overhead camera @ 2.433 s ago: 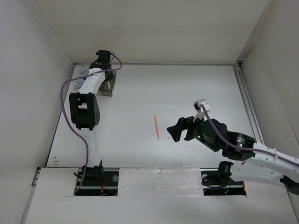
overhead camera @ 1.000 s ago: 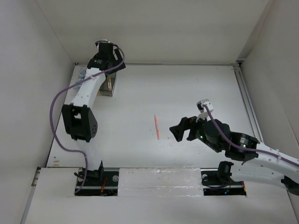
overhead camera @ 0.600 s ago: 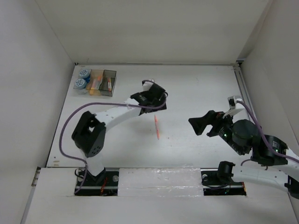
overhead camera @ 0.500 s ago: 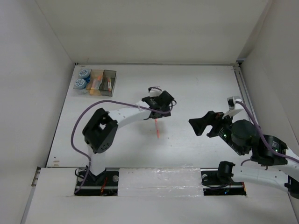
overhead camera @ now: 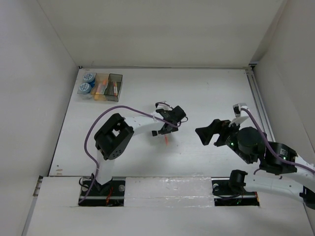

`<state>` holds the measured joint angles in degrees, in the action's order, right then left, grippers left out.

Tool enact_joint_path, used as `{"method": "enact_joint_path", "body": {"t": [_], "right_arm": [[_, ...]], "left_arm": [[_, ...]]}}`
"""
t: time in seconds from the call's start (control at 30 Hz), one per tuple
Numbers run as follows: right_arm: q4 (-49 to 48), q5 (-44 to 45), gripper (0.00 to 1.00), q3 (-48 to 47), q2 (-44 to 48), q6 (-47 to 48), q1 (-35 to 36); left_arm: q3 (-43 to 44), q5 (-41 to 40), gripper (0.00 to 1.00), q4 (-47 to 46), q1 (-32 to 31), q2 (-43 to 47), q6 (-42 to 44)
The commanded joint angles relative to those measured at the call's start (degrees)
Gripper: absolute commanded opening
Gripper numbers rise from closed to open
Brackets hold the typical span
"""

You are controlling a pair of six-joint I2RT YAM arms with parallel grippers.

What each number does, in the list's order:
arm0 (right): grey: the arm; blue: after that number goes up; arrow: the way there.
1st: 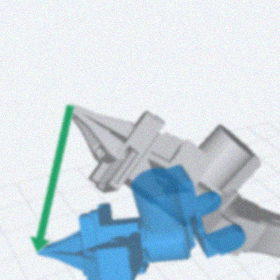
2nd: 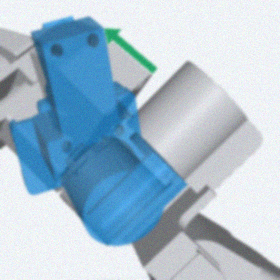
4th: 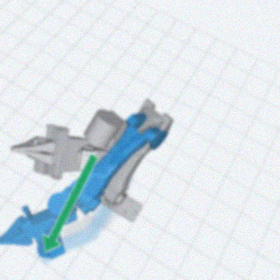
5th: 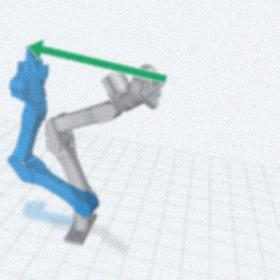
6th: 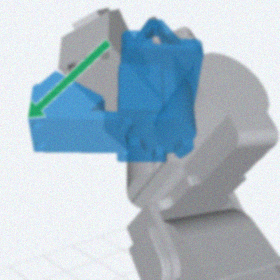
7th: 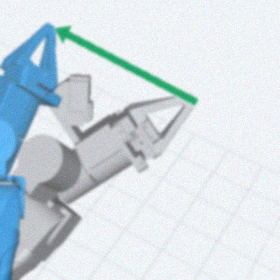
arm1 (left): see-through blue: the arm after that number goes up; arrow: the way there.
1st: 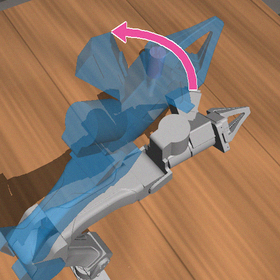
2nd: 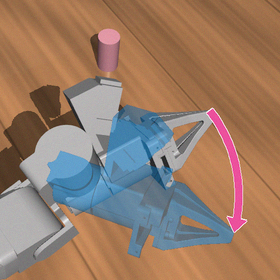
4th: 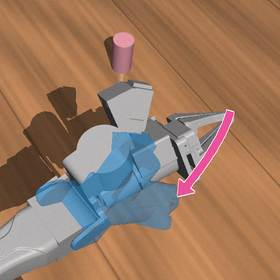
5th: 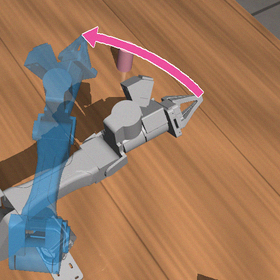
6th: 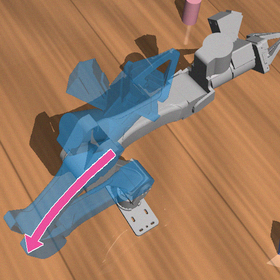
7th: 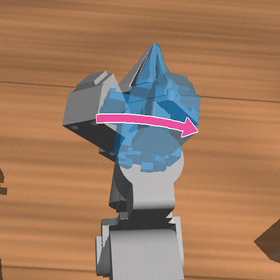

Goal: Sort the stationery into containers
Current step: Pick up the pen from the center of the board, then place the pen in the storage box.

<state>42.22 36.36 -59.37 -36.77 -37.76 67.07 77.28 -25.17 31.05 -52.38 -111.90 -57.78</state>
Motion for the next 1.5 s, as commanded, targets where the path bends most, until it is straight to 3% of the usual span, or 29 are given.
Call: {"method": "enact_joint_path", "body": {"t": [0.0, 0.1, 0.27, 0.5, 0.73, 0.97, 1.13, 1.33, 1.47], "right_arm": [[-3.81, -0.85, 0.99, -0.3, 0.04, 0.67, -0.36], [-4.34, -1.37, 0.99, 0.22, 0.04, 0.67, -0.36], [-4.34, -1.38, 0.99, 0.22, 0.04, 0.67, -0.36], [-4.86, -1.38, 0.99, 0.75, 0.56, 0.67, -0.36], [-5.48, -1.38, 0.99, 1.28, 0.56, 0.67, -0.36], [-6.01, -1.38, 0.99, 1.81, 1.62, 1.2, -0.36], [-6.01, -1.38, 0.99, 1.81, 1.62, 1.2, -0.36], [-6.01, -1.38, 0.99, 1.81, 1.62, 1.2, -0.36], [-6.01, -0.86, 0.99, 2.33, 2.14, 1.2, -0.36]], "left_arm": [[0.24, 0.3, 0.72, -0.2, -0.09, 2.82, -0.59], [0.24, 1.53, 0.67, -0.9, -0.09, 2.12, 0.12], [-2.39, 3.63, 0.44, -3.53, 0.52, 2.12, 1.27], [-3.53, 4.95, 0.34, -4.07, 1.05, 1.6, 2.32], [-6.61, 9.08, 0.03, -7.75, 2.37, 0.37, 4.6], [-4.94, 7.51, 0.0, -6.71, 2.37, -2.01, 6.54], [-3.02, 3.2, 0.0, -3.89, 4.65, 3.52, 7.84], [8.76, 4.06, 0.0, -0.55, 16.13, 9.4, 17.42], [18.76, 5.73, 0.0, 1.2, 23.54, 8.72, 26.56]]}}
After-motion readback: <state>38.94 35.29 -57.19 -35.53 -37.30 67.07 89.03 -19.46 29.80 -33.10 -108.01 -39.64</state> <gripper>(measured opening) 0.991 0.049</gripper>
